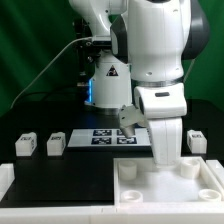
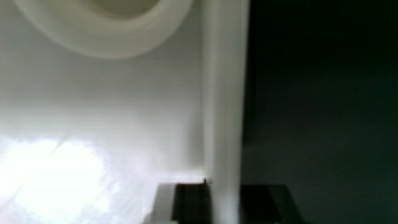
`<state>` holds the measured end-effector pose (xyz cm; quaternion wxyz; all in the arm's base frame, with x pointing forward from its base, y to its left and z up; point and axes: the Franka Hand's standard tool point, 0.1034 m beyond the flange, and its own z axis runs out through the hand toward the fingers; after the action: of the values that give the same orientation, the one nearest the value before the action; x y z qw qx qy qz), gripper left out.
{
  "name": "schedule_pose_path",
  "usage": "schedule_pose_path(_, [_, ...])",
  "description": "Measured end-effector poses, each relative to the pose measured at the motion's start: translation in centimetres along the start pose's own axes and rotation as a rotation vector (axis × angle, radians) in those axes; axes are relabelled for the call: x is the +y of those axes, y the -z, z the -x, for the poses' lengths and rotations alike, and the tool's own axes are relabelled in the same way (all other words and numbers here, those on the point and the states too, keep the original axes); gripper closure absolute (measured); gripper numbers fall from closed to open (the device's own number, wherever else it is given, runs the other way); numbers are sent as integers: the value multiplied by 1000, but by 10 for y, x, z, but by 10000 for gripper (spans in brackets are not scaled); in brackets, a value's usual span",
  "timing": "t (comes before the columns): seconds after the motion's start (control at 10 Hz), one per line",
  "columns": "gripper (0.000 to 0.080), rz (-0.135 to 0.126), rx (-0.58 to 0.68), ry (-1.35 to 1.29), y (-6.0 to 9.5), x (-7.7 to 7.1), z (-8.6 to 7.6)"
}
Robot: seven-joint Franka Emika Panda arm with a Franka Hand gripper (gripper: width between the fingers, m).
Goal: Assemble one leg
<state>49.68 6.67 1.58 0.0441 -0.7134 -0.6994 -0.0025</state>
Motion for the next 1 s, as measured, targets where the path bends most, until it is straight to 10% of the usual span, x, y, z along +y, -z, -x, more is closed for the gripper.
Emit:
schedule_pose_path(0.7, [661,-63,-8,-25,-1,0,-5])
schedule_pose_path(0.9, [330,-63,-8,-26,-1,0,-4])
schedule_pose_path(1.0, [330,-63,-8,-26,-1,0,-4])
